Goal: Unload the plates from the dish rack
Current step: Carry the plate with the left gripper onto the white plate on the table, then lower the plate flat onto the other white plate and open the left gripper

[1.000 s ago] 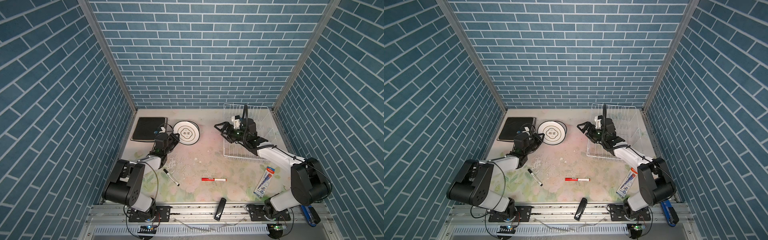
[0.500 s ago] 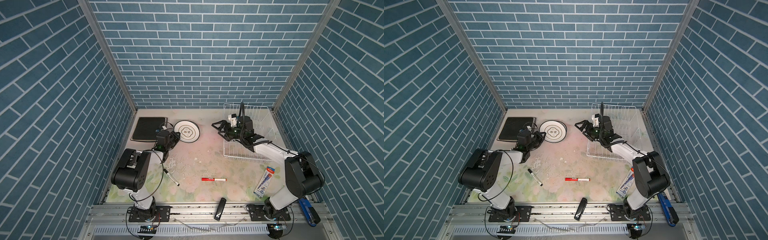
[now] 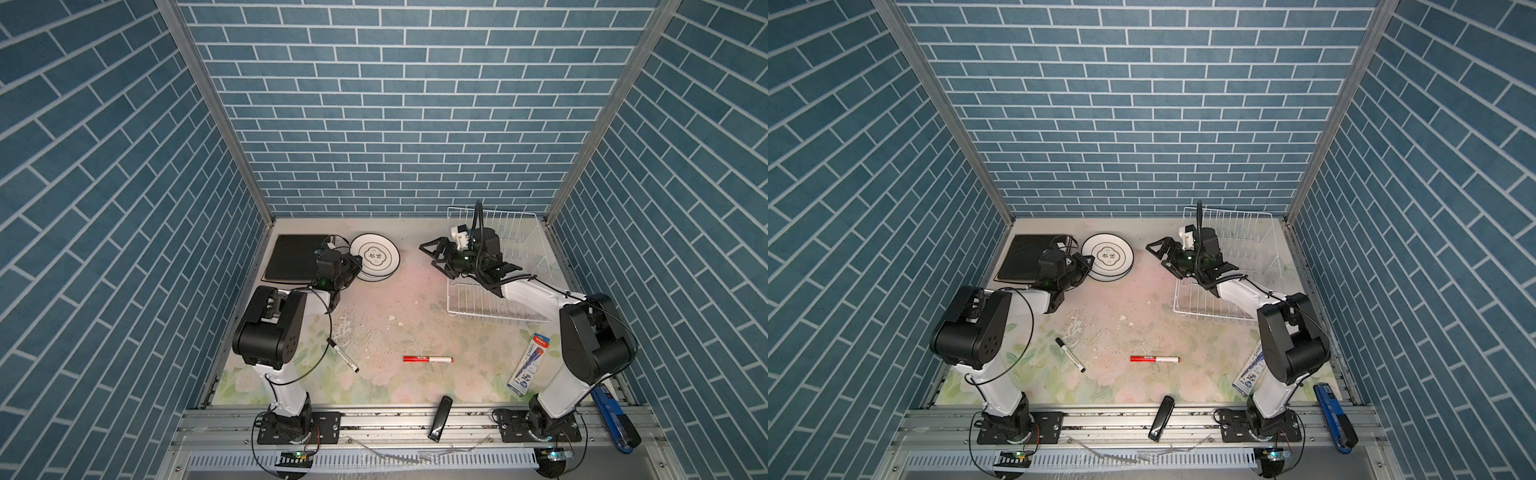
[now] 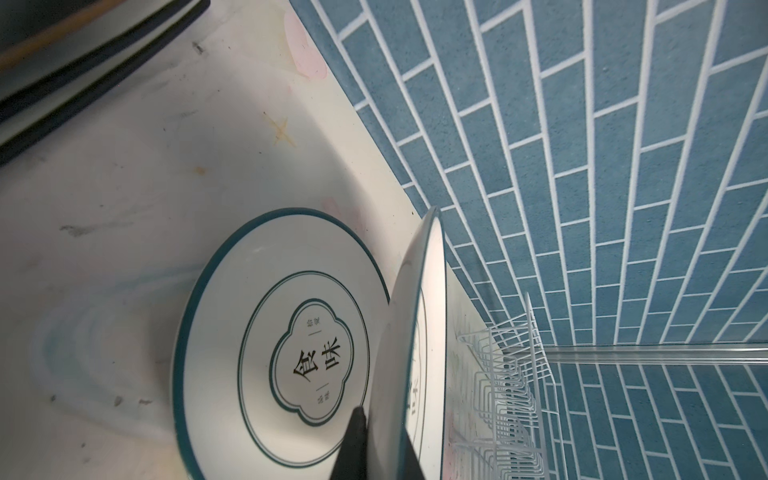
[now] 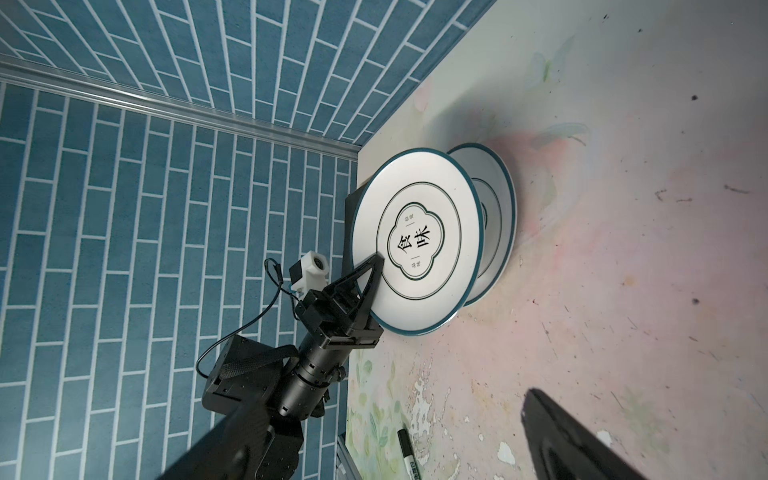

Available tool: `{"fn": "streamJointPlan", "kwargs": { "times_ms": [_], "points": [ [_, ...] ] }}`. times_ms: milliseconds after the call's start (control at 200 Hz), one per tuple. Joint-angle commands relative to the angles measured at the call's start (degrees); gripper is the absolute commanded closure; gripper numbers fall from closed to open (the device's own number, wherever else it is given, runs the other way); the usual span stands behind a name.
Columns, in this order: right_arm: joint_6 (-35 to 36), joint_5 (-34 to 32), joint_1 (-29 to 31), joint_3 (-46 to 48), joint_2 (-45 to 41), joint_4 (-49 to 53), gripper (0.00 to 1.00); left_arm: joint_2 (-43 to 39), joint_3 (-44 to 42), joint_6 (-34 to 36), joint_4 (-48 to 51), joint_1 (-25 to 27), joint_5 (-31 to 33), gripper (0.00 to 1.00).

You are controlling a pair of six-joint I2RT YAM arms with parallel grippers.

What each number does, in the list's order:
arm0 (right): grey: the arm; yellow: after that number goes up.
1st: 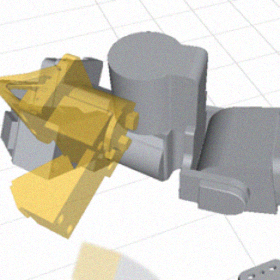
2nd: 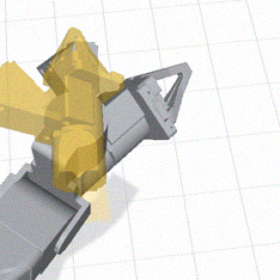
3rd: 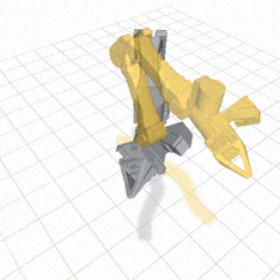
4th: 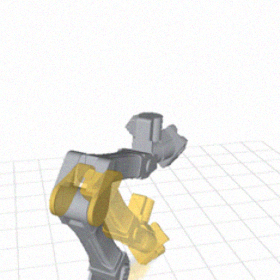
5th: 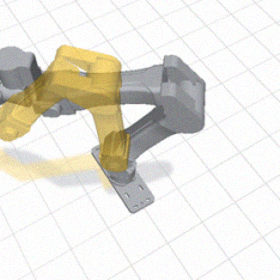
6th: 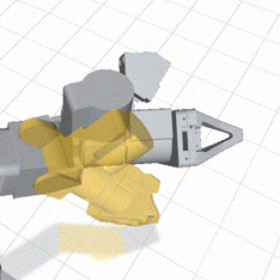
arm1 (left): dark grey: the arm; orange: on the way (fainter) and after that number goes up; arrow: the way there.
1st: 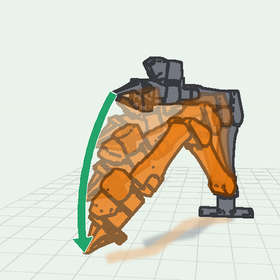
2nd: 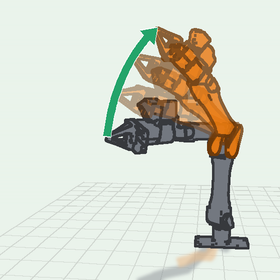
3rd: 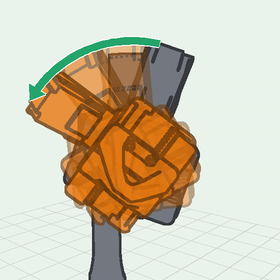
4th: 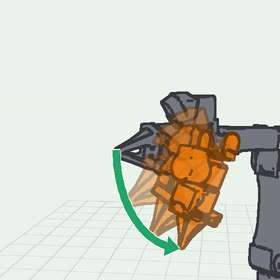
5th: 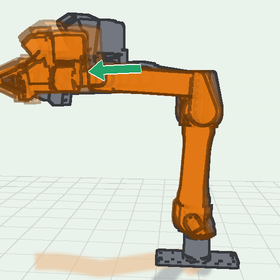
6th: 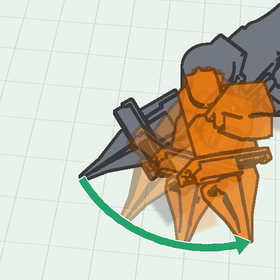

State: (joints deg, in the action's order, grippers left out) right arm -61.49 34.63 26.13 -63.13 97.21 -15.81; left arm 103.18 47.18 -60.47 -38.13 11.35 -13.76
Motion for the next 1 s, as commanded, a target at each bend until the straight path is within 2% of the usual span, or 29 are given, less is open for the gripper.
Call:
{"fn": "streamJointPlan", "kwargs": {
  "times_ms": [0, 430, 990],
  "points": [
    [-0.6, 1.9, 0.0, -3.6, 1.5, -0.4, 0.03, 1.3, 2.3, 1.9, 0.2, -0.5, 0.9, 1.0],
    [-0.4, 2.9, -0.1, -5.6, 4.2, -0.2, 0.03, 7.1, 8.0, 3.0, 2.2, -0.8, 0.9, 1.0],
    [-0.8, 3.2, 0.0, -6.0, 4.8, -0.8, 0.04, 9.2, 8.4, 2.7, 1.2, -1.2, 0.8, 1.0]
  ]
}}
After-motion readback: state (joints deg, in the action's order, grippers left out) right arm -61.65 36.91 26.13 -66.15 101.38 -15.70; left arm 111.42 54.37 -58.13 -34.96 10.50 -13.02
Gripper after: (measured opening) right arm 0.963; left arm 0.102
